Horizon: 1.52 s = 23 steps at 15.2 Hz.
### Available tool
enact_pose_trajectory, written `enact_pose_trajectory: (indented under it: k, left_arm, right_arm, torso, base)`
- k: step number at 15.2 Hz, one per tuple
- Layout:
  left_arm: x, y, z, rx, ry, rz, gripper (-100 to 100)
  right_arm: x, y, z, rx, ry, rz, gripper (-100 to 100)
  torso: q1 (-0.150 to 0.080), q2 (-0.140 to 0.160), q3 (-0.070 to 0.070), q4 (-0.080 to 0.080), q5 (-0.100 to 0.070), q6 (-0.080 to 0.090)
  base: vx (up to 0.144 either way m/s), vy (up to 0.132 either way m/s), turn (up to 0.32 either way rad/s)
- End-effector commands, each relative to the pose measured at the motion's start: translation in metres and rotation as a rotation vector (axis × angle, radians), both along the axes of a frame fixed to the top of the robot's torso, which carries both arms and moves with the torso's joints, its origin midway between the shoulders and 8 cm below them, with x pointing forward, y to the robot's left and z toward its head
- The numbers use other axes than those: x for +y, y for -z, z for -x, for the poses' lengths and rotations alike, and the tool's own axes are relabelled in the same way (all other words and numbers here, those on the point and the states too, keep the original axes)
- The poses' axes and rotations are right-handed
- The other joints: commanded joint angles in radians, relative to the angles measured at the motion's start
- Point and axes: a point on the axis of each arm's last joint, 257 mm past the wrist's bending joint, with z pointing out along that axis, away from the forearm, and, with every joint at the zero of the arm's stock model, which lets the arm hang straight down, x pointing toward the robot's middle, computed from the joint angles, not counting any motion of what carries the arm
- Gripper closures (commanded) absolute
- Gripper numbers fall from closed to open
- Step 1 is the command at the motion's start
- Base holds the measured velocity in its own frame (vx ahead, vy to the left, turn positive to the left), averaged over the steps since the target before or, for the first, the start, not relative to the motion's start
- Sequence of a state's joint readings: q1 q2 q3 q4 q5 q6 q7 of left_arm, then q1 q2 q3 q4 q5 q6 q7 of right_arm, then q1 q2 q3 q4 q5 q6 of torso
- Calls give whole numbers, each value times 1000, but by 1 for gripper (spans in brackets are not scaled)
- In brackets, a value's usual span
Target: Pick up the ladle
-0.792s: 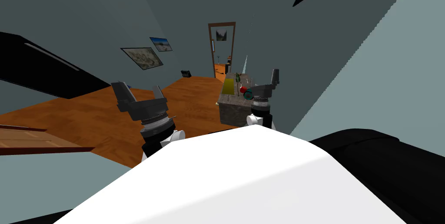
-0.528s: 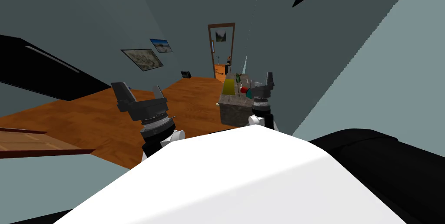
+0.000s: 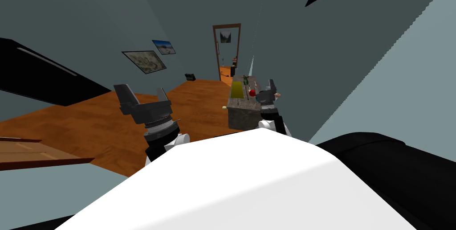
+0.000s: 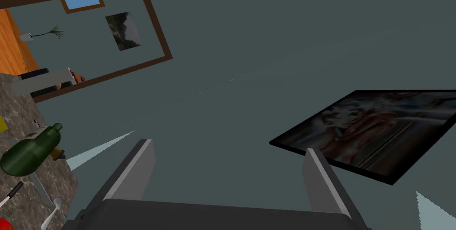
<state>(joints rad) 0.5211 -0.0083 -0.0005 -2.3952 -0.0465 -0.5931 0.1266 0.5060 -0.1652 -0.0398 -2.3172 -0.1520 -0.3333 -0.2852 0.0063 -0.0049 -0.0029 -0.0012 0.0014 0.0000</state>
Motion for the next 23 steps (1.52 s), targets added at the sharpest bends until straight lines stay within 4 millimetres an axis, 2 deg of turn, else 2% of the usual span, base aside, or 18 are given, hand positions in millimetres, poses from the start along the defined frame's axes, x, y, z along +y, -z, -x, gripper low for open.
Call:
enact_pose_trajectory:
  k: [1,6,9,11,12,13,14,16,17,19,20,22,23]
  left_arm:
    - [0,0,0,0,0,0,0]
    - [0,0,0,0,0,0,0]
    - [0,0,0,0,0,0,0]
    - [0,0,0,0,0,0,0]
    - [0,0,0,0,0,0,0]
    - [0,0,0,0,0,0,0]
    - [0,0,0,0,0,0,0]
    - [0,0,0,0,0,0,0]
    - [0,0,0,0,0,0,0]
    - [0,0,0,0,0,0,0]
    - [0,0,0,0,0,0,0]
    - [0,0,0,0,0,0,0]
    - [0,0,0,0,0,0,0]
  right_arm:
    - [-10,16,-6,68,-24,-41,-100]
    - [-19,37,-13,153,-37,-78,-100]
    - [-37,64,-18,258,-61,-155,-100]
    - [-37,72,-21,289,-58,-161,-100]
    - [-47,86,-21,340,-67,-206,-100]
    - [-47,91,-23,359,-64,-209,-100]
    - [-57,101,-22,398,-70,-247,-100]
    - [-58,110,-23,430,-68,-260,-100]
    - [-68,119,-21,465,-75,-309,-100]
    - [-68,129,-22,502,-68,-315,-100]
    - [-78,138,-19,536,-73,-367,-100]
    - [-79,148,-20,573,-65,-373,-100]
    - [-89,157,-16,605,-68,-427,-100]
  torso:
    - [0,0,0,0,0,0]
    - [1,1,1,0,0,0]
    - [0,1,0,0,0,0]
    - [2,0,0,0,0,0]
    - [1,0,0,0,0,0]
    - [1,0,0,0,0,0]
    - [1,-1,0,0,0,0]
    - [2,-1,-1,0,0,0]
    - [2,-1,-1,0,0,0]
    - [1,-2,-1,0,0,0]
    - [0,-1,-1,0,0,0]
    - [0,-2,-1,0,0,0]
    - [0,-1,-1,0,0,0]
  base:
    - [71,106,-39]
    - [45,92,-22]
    - [60,98,-33]
    - [61,103,-27]
    - [68,93,-28]
    - [77,104,-33]
    - [84,121,-39]
    - [73,111,-32]
    - [80,103,-25]
    - [75,83,-24]
    - [78,88,-27]
    - [72,88,-27]
    - [72,79,-28]
